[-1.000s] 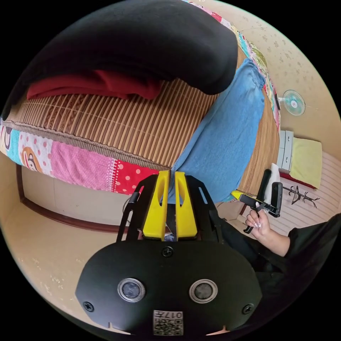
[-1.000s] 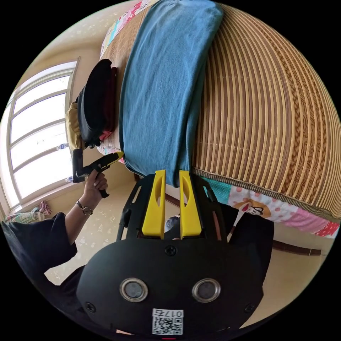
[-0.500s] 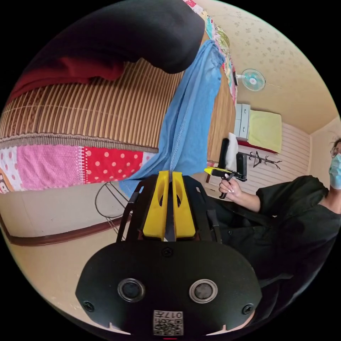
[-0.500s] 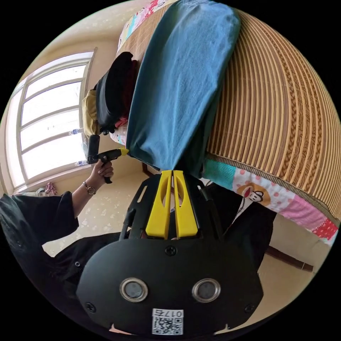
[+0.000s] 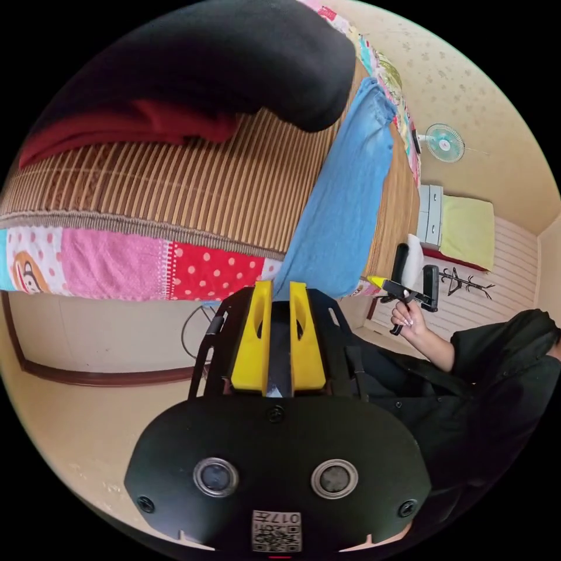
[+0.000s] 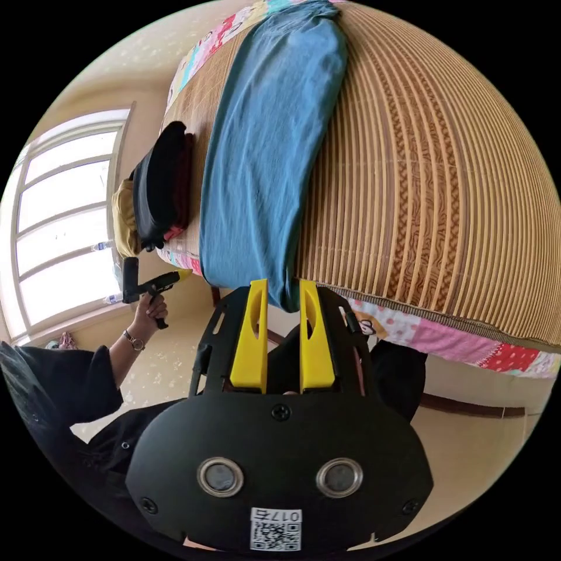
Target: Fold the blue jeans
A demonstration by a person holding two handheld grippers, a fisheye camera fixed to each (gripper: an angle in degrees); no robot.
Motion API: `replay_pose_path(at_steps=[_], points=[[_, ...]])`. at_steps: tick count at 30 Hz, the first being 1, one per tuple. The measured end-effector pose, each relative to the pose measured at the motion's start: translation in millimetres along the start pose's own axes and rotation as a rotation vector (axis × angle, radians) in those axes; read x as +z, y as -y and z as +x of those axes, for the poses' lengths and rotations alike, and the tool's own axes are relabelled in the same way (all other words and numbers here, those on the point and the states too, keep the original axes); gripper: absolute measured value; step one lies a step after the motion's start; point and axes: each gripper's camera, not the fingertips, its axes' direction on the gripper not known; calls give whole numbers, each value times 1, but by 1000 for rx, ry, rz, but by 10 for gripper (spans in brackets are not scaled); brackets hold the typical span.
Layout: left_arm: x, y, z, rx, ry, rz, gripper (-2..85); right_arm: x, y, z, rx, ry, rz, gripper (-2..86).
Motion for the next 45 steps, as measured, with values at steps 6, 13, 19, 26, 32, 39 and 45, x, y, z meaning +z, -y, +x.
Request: replay_pose_path(at_steps=[6,13,19,26,32,39,45], points=[[34,29,21,-8,10,48,76,19,19,2,39,92,-30,106],[91,20,41,16,173,-50,25,32,16,-29,-84,-46,-131,39],[155,2,51,36,109,-288,9,8,-25,-27,-308,-199,-292,25],[162,-8,60,-29,-67,-168,42,-43,-32,23,-130,-59,-222,55],[137,57,67,11,-157,59,71,-101,8,74,75,257,86,99],[152,141,84,118,-57,10,93,-109,35,69,44,284,104,126],[176,167,88,124,-48,-27,116,-112,38,67,38,310,108,129]])
